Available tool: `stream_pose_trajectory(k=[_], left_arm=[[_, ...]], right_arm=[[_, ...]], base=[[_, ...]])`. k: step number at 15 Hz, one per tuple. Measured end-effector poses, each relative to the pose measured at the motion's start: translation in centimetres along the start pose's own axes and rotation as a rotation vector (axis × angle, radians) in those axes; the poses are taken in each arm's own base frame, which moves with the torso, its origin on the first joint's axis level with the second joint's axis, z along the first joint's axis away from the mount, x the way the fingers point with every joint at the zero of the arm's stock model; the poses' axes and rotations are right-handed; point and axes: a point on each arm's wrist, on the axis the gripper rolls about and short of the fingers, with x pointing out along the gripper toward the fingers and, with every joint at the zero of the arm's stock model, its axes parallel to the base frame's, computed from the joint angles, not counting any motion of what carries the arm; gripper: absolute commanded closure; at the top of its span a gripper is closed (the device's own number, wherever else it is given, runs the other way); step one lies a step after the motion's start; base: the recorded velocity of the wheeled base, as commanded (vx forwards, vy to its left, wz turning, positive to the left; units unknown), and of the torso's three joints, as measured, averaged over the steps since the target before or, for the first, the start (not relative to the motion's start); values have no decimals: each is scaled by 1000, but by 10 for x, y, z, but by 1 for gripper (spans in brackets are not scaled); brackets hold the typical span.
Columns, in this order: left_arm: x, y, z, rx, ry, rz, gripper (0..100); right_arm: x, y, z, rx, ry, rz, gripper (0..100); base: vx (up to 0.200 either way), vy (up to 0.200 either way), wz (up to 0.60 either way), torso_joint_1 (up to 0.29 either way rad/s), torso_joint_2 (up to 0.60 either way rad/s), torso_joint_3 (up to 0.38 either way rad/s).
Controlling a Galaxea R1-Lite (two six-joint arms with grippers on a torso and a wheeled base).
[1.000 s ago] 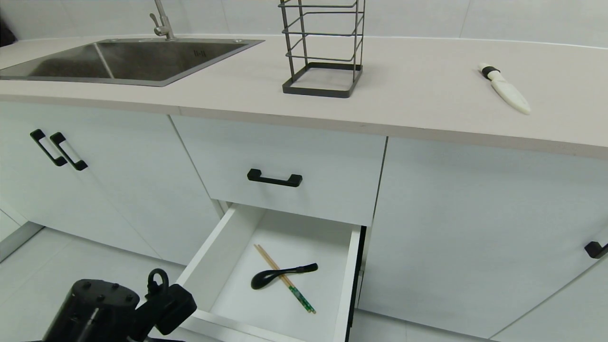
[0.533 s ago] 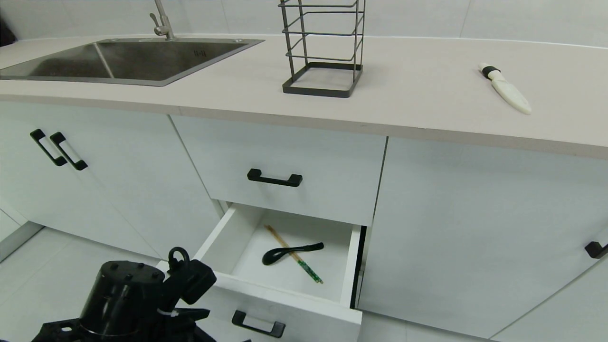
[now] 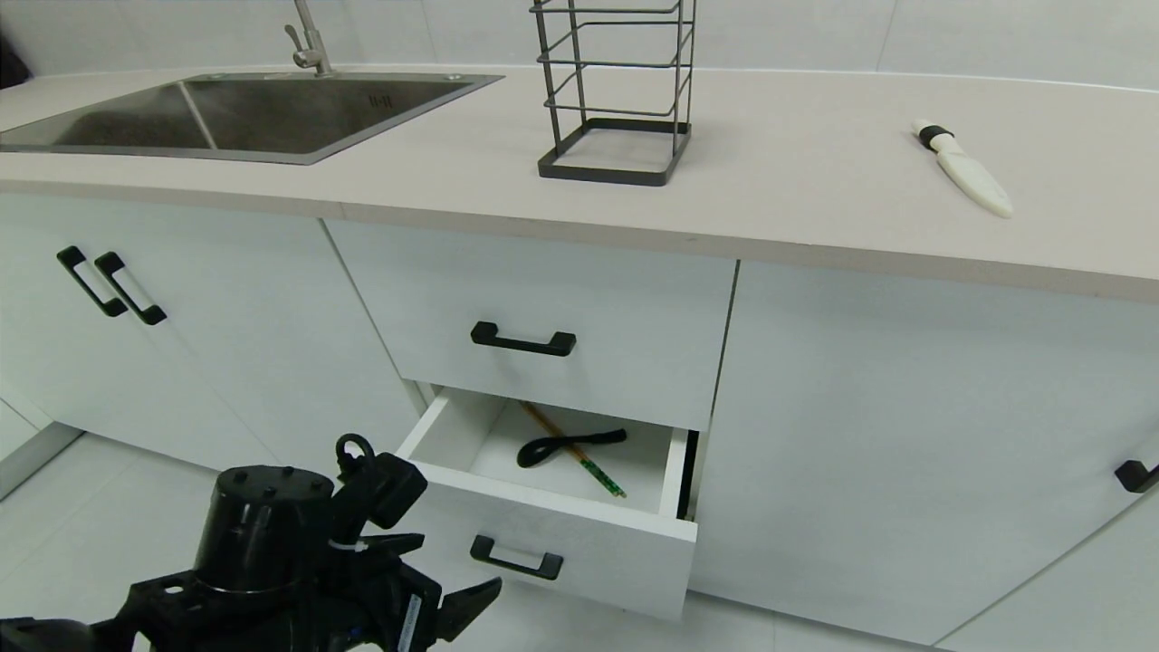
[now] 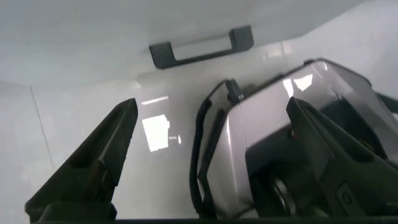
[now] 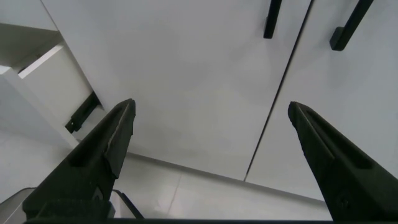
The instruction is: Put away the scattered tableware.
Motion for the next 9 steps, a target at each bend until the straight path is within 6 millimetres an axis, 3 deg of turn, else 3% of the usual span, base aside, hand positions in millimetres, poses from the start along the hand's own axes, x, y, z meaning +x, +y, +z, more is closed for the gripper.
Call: stream_pose_trajectory(k=[3, 9], left_arm=[[20, 7, 9, -3, -137, 12, 0], [48, 14, 18, -11, -170, 1, 0]], right_arm=[[0, 0, 0, 0, 0, 0, 0], [0, 0, 0, 0, 0, 0, 0]], base=[[0, 0, 0, 0, 0, 0], [0, 0, 0, 0, 0, 0]])
